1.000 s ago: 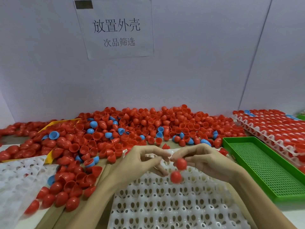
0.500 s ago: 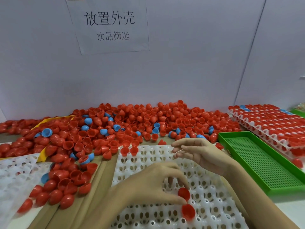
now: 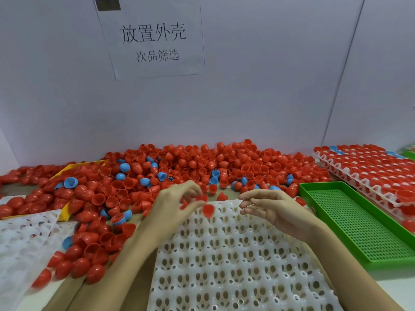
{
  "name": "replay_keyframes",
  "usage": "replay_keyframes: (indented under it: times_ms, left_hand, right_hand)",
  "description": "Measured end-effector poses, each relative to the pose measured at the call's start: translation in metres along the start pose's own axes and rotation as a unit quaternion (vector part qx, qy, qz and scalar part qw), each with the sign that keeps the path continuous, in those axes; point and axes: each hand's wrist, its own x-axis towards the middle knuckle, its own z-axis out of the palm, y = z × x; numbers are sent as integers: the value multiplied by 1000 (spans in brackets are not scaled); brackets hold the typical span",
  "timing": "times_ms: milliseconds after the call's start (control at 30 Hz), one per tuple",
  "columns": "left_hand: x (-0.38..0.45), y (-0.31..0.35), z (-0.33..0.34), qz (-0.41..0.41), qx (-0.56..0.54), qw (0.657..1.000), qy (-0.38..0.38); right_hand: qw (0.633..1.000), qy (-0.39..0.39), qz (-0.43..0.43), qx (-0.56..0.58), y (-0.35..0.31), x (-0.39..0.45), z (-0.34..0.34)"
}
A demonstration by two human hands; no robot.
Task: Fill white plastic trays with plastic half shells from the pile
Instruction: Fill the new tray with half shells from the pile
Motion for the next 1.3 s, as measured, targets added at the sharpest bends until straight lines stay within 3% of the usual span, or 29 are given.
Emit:
replay_keyframes:
  times_ms: [100, 300, 700, 800, 867, 967, 1067, 1200, 1300]
  left_hand:
    - [4, -28, -1, 21, 92, 995, 43]
    - [17, -38, 14, 58, 172, 983, 6]
    - [16, -39, 21, -7, 140, 990, -1]
    - [17, -42, 15, -39, 92, 994, 40]
    - [16, -54, 4, -48, 165, 981, 85]
    - [7, -80, -13, -90, 297, 951, 11]
    - [-1, -92, -18, -124, 325, 933, -92]
    - [-2, -89, -19, -74, 250, 965, -12]
    - [-1, -87, -20, -70, 230, 970, 20]
  right_hand:
    - [1000, 2, 5, 1, 1, 0, 1]
    - [1000, -3, 11, 0, 1, 0, 1]
    - [1000, 1, 18, -1, 1, -1, 3]
    - [1000, 4, 17, 3, -1, -2, 4]
    - [1000, 9, 17, 5, -2, -2, 4]
    - [1000, 16, 21, 1, -2, -2, 4]
    - [999, 31, 32, -12, -1, -3, 5]
    - [998, 49, 49, -16, -2, -4, 5]
    - [996, 56, 62, -14, -4, -4, 5]
